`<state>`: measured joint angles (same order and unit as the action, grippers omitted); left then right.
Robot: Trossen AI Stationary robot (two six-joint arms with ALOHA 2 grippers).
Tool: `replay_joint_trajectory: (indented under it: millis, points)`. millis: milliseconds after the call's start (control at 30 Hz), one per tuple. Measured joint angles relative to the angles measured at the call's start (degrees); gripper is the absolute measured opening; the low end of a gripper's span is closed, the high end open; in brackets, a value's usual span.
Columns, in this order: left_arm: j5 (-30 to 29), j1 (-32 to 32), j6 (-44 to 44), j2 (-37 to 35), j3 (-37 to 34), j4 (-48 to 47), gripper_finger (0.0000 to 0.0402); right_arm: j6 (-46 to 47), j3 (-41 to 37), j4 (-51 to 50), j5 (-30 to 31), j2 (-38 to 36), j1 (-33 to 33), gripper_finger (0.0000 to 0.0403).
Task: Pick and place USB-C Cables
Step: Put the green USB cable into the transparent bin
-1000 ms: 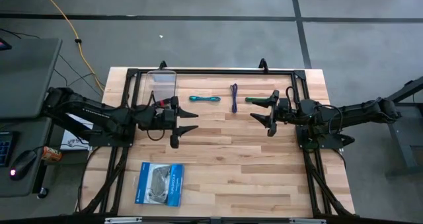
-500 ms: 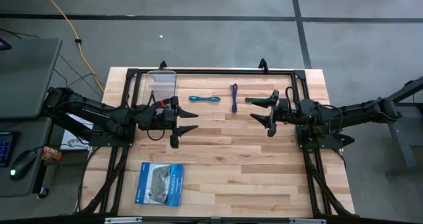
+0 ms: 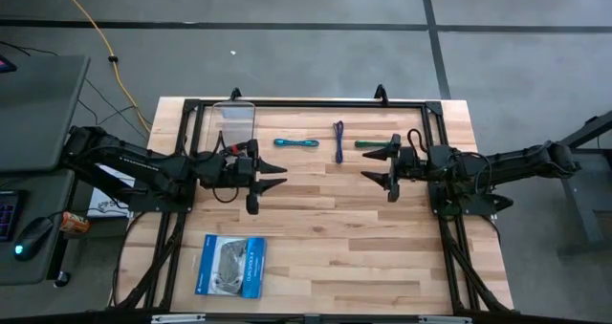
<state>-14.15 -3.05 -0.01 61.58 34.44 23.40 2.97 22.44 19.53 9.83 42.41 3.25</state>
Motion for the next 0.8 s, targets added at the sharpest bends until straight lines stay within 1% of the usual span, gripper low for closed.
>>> replay_joint_trajectory:
  millis: [67, 100, 133, 200, 300, 433, 600, 800]
  points:
    - [-0.02, 0.02, 0.04, 0.0, 0.0, -0.02, 0.003, -0.01, 0.0, 0.0, 0.04, 0.0, 0.0, 0.0246]
    - [-0.02, 0.02, 0.01, 0.0, 0.0, -0.04, 0.0016, 0.01, 0.0, 0.0, 0.04, 0.0, 0.0, 0.0246]
    - [-0.04, 0.02, 0.0, 0.0, 0.0, -0.05, 0.001, -0.01, 0.0, 0.0, 0.04, 0.0, 0.0, 0.0246]
    - [-0.1, 0.36, 0.12, 0.0, 0.0, -0.75, 0.0011, 0.0, 0.0, 0.0, 0.04, 0.0, 0.0, 0.0245]
    - [-0.11, 1.56, -0.73, 0.0, 0.0, -2.63, 0.0003, 0.0, 0.0, 0.0, 0.04, 0.0, 0.0, 0.0246]
    - [-0.14, 2.64, -1.36, 0.0, 0.0, -2.64, 0.0001, 0.0, 0.0, 0.0, 0.04, 0.0, 0.0, 0.0246]
    - [1.28, 2.6, -1.33, 0.0, 0.0, -2.62, 0.0, 0.0, 0.0, -0.02, 0.03, 0.0, 0.0, 0.0246]
    - [1.48, 2.6, -1.33, 0.0, 0.0, -2.62, 0.0, 0.26, 0.0, 0.09, 0.28, 0.0, 0.0, 0.0246]
